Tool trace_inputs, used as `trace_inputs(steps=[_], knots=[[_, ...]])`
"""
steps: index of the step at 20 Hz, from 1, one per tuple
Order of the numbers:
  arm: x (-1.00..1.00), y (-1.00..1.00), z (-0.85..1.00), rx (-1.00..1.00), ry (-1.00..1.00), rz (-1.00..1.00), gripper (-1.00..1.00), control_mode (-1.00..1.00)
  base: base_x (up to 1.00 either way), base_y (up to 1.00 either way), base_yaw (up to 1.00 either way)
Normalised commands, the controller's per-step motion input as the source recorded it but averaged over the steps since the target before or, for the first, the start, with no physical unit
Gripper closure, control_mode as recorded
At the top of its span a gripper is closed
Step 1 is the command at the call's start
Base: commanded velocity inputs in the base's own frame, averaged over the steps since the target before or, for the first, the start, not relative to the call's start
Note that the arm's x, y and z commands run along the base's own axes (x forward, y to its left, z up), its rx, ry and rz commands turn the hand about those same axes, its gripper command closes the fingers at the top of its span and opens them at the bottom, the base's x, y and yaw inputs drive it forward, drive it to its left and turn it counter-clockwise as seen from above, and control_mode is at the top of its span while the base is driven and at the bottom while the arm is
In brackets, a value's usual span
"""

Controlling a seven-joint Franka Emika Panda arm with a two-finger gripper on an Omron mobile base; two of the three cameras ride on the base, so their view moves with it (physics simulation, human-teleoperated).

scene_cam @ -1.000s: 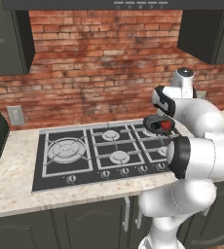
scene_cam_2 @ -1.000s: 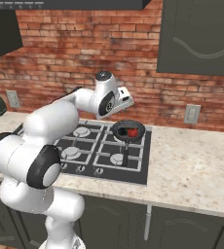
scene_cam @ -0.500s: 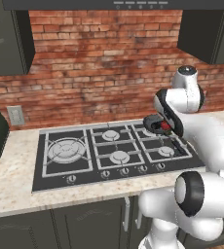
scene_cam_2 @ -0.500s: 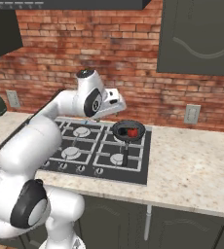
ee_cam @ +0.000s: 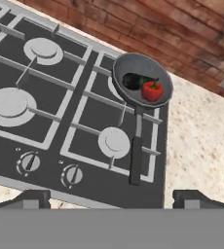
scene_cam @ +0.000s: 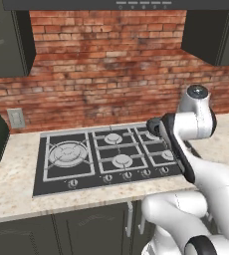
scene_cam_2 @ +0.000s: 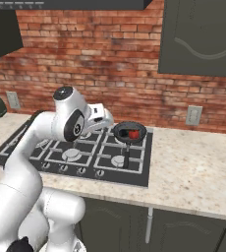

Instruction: Put the eggplant and bell pepper in the pan. Then turn on the rear right burner and set the heat to medium.

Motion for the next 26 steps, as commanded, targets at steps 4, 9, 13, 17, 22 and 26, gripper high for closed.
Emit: trace_inputs(steps=[4, 9, 13, 17, 22, 26], knots=[[-0.72, 0.02, 0.0, 0.21, -0.01, 0.0, -1.0, -1.0, 0.0, 0.0, 0.0], [-0.69, 0.03, 0.01, 0.26, 0.0, 0.0, -1.0, -1.0, 0.0, 0.0, 0.0], [-0.65, 0.16, 0.01, 0.19, 0.0, -0.02, -1.0, -1.0, 0.0, 0.0, 0.0], [-0.59, 0.14, 0.01, 0.16, 0.06, -0.13, -1.0, -1.0, 0.0, 0.0, 0.0], [-0.23, 0.14, 0.0, 0.13, 0.13, -0.29, -1.0, -1.0, 0.0, 0.0, 0.0], [-0.03, 0.03, 0.0, 0.11, 0.11, -0.32, -1.0, -1.0, 0.0, 0.0, 0.0]])
